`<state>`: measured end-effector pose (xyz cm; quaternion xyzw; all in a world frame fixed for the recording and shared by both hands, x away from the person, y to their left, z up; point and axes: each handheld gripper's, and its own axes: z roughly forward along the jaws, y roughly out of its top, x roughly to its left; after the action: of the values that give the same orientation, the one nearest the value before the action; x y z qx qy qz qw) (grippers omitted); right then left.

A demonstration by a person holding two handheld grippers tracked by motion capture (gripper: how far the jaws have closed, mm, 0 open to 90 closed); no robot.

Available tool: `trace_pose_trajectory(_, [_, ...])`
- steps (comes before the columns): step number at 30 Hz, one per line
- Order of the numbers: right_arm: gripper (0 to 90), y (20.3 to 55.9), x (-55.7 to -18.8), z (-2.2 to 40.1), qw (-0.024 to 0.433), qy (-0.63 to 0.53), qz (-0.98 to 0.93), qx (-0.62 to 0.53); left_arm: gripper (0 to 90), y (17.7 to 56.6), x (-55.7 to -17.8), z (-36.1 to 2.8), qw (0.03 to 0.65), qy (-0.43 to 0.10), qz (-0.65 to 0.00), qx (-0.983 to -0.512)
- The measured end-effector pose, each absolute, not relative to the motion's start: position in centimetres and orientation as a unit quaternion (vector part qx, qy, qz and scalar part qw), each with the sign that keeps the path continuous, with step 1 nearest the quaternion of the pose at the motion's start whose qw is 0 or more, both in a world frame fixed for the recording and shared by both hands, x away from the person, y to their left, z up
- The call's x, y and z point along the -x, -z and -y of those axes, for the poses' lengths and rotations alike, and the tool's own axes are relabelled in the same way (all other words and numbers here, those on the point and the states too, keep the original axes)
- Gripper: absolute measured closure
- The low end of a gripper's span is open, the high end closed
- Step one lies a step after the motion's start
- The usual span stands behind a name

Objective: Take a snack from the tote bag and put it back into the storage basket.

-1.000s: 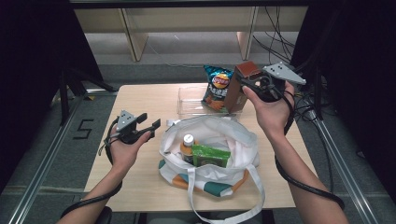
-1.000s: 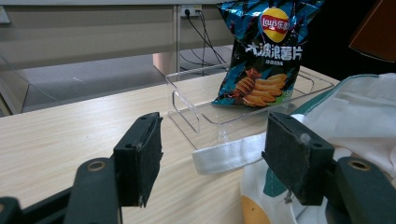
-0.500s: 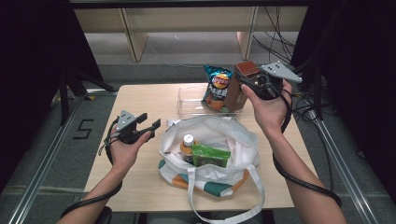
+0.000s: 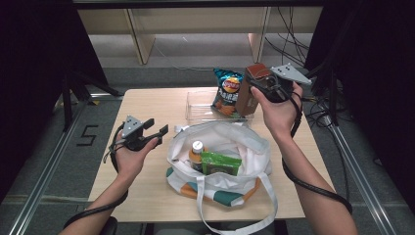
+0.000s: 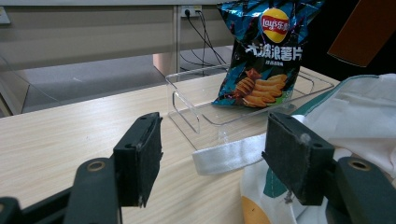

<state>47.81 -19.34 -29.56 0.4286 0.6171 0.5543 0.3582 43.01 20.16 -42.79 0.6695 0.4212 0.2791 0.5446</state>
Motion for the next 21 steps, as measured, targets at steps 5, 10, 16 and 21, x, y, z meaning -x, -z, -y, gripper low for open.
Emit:
trace_pose_trajectory(5, [39.1,29.8,-48.3,19.1,0.360,-0.550,-0.612,-0.440,35.8,42.7,-43.0,-20.2,0.542,-0.280,-0.422,-0.671])
trace_pose_trajectory(10, [39.1,30.0,-48.8,18.9,0.365,-0.543,-0.616,-0.439,35.8,42.7,-43.0,-20.2,0.542,-0.280,-0.422,-0.671])
trace_pose_trajectory(16, [39.1,30.5,-49.4,18.8,0.372,-0.537,-0.615,-0.442,35.8,42.8,-43.0,-20.2,0.543,-0.279,-0.422,-0.670])
trace_pose_trajectory(21, [39.1,30.8,-49.9,18.7,0.372,-0.532,-0.612,-0.453,35.8,42.8,-43.0,-20.2,0.542,-0.279,-0.422,-0.671])
